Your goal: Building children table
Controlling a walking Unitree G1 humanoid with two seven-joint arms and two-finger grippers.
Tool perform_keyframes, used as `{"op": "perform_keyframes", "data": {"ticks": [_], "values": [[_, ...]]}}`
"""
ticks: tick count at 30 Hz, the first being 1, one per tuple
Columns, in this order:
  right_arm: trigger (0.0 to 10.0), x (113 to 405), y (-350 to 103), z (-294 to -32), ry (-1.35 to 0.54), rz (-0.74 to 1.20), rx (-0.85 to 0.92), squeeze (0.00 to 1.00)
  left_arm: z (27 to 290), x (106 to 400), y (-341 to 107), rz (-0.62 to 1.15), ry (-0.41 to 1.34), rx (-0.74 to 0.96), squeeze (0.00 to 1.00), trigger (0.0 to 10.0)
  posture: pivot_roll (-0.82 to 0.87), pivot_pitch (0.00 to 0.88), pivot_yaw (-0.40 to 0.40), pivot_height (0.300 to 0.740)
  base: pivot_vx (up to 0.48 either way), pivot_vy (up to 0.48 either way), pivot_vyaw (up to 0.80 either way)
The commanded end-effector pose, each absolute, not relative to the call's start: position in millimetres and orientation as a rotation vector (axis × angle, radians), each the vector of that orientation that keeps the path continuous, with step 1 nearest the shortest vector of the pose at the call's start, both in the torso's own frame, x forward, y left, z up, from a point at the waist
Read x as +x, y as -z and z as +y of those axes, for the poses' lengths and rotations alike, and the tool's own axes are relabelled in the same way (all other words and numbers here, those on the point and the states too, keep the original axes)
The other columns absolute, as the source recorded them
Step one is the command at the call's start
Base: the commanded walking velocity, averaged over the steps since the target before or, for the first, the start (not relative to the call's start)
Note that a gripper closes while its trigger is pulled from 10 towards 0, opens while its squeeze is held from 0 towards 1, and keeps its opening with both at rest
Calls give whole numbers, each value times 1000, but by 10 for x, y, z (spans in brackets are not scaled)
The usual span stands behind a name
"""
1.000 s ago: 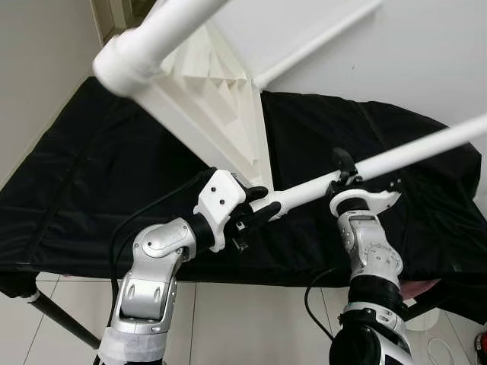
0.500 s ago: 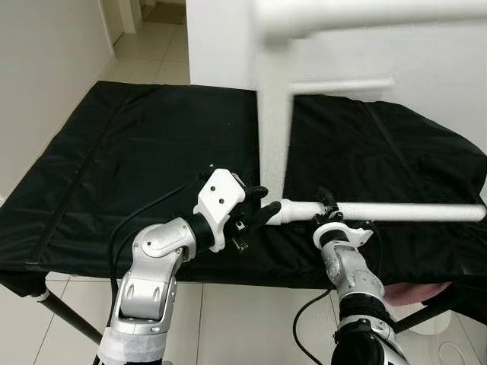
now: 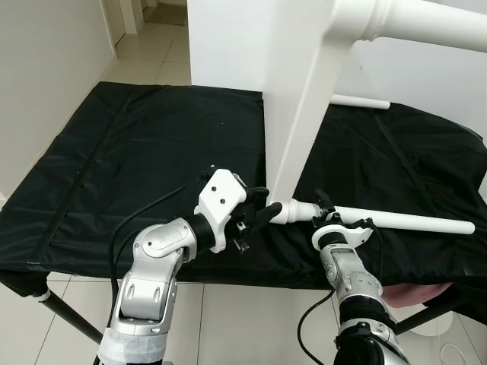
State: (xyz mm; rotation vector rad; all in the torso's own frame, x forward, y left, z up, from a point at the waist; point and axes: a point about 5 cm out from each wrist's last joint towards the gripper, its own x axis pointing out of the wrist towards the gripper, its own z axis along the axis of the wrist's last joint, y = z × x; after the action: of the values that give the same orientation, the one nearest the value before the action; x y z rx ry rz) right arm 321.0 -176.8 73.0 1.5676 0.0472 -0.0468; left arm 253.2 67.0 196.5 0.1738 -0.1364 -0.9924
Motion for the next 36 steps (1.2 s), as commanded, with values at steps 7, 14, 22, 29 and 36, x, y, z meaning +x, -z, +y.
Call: {"op": "perform_keyframes", "data": {"ticks": [7, 14, 22, 29, 36], "values": [[10000, 3089, -580, -1752, 78, 96, 1542, 0, 688, 2550, -1981, -144, 844, 142, 0, 10000, -12, 0, -20, 740, 0, 0, 0], [10000, 3022, -522, -1764, 99, 96, 1535, 0, 687, 2539, -1972, -137, 850, 142, 0, 10000, -13, 0, -19, 740, 0, 0, 0], [10000, 3007, -531, -1778, 101, 87, 1525, 0, 649, 2524, -1961, -122, 895, 112, 0, 10000, -18, 0, -13, 740, 0, 0, 0], [10000, 3002, -536, -1781, 99, 76, 1523, 0, 506, 2541, -1799, -62, 976, 166, 0, 10000, -23, 0, -8, 740, 0, 0, 0], [10000, 2977, -545, -1790, 101, 54, 1526, 1000, 394, 2607, -1718, -26, 1003, 197, 0, 10000, -33, 0, 4, 740, 0, 0, 0]]}}
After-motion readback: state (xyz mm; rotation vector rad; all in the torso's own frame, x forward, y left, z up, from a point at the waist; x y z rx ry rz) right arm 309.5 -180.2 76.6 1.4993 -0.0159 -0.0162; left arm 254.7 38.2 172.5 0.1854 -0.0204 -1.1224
